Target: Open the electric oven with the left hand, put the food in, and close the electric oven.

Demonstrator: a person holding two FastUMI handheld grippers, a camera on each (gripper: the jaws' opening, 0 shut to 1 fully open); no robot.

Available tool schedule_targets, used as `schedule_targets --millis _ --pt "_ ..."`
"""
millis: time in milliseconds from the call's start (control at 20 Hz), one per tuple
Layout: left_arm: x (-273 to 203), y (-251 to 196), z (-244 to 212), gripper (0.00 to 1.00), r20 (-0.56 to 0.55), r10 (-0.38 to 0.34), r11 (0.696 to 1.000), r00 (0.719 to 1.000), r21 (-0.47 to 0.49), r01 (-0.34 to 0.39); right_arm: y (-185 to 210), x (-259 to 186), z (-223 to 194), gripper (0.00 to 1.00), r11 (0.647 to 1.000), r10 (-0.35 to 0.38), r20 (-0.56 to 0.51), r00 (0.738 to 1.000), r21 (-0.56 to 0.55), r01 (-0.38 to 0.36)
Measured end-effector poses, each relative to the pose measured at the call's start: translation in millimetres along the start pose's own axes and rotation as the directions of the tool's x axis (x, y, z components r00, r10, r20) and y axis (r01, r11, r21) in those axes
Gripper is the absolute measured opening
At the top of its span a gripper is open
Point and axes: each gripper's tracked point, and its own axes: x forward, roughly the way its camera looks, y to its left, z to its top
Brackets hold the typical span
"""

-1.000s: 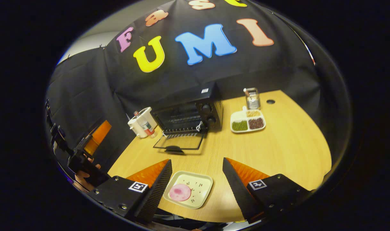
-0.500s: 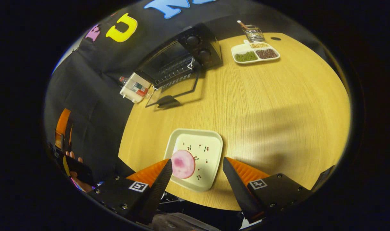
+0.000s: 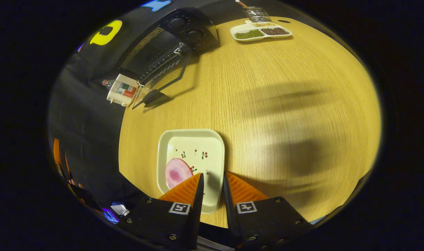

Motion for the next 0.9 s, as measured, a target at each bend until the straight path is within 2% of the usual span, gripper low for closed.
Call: schedule_targets --millis 50,100,150,300,400,500,750,900 --pt "1 1 -1 0.96 -0.002 0.001 1.000 1.000 -0.001 -0.001 -2 4 2 0.19 1.000 0.001 -0.009 1.000 0.027 -0.001" --pt "1 1 -2 1.00 -0.003 0.002 1.000 1.000 -0.002 -0.002 0 -2 3 0.04 0.999 0.025 -0.017 1.000 0.036 -0.024" --pt "2 1 -2 1.00 -0.003 0.000 1.000 1.000 -0.006 0.000 -1 2 5 0.03 0.998 0.012 -0.019 1.000 0.058 -0.011" --pt "4 -1 -2 1.00 -0.003 -0.010 1.000 1.000 -0.019 0.010 2 0 -1 0.01 0.999 0.026 -0.024 0.999 0.030 -0.025" --pt "4 -3 3 1.00 0.006 -0.018 1.000 1.000 -0.013 0.018 11 -2 -2 0.00 0.995 0.089 -0.032 0.995 0.058 -0.087" --pt "5 -5 4 0.90 0.013 -0.025 1.000 1.000 -0.005 0.025 25 -4 -5 0.00 0.988 0.132 -0.032 0.991 0.084 -0.129" --pt "11 -10 2 1.00 0.009 -0.036 0.999 0.999 -0.014 0.036 49 -14 10 0.00 0.964 0.210 0.009 0.978 0.168 -0.208" --pt "18 -12 0 1.00 0.010 -0.043 0.999 0.999 -0.018 0.043 66 -21 34 0.00 0.946 0.228 0.065 0.972 0.222 -0.237"
